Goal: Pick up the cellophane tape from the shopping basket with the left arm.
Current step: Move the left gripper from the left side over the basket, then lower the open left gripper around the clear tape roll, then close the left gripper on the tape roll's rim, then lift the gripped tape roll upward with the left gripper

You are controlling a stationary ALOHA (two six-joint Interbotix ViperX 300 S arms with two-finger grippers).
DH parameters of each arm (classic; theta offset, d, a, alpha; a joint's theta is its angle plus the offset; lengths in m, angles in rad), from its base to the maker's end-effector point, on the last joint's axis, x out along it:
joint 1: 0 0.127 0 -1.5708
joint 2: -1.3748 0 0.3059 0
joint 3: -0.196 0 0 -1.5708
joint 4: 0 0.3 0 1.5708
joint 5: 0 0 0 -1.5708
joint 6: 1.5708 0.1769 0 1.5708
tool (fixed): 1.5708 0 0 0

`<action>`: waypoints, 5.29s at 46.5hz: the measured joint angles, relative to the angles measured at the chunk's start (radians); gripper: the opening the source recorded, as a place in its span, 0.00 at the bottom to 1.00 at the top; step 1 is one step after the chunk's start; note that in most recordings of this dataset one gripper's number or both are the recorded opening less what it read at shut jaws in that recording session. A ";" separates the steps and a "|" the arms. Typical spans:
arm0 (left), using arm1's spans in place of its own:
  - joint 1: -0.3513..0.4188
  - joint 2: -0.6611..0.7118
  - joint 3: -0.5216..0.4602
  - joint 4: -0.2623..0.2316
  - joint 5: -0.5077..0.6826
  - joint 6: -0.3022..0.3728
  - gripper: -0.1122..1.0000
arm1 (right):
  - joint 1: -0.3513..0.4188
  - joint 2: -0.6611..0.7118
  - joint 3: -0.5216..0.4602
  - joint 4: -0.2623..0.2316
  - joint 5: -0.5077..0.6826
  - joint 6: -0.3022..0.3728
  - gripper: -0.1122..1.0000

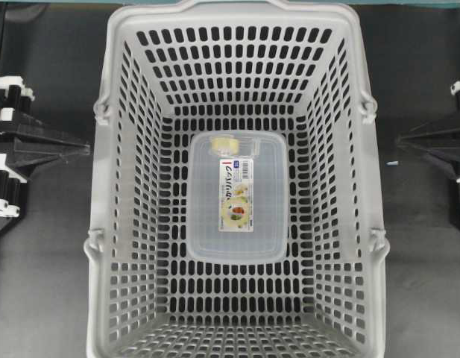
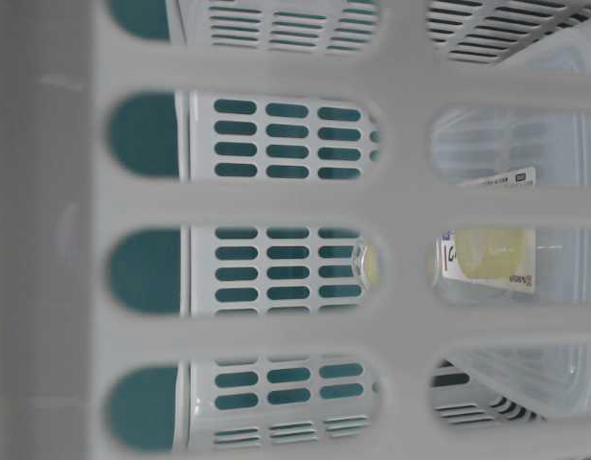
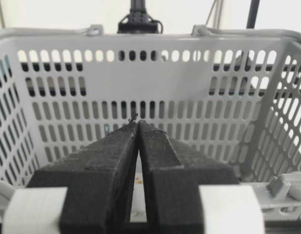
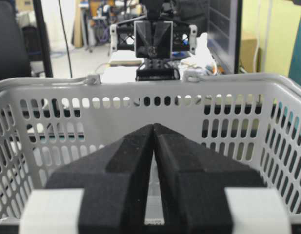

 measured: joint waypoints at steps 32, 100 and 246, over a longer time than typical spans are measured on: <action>-0.041 0.479 -0.581 0.037 0.782 -0.046 0.11 | 0.006 -0.002 -0.031 0.003 0.189 0.014 0.10; -0.103 1.175 -1.100 0.038 1.172 -0.038 0.91 | 0.006 -0.028 -0.028 0.003 0.179 0.014 0.78; -0.095 1.095 -1.460 0.038 1.615 -0.037 0.55 | 0.008 -0.029 -0.014 0.005 0.101 0.015 0.78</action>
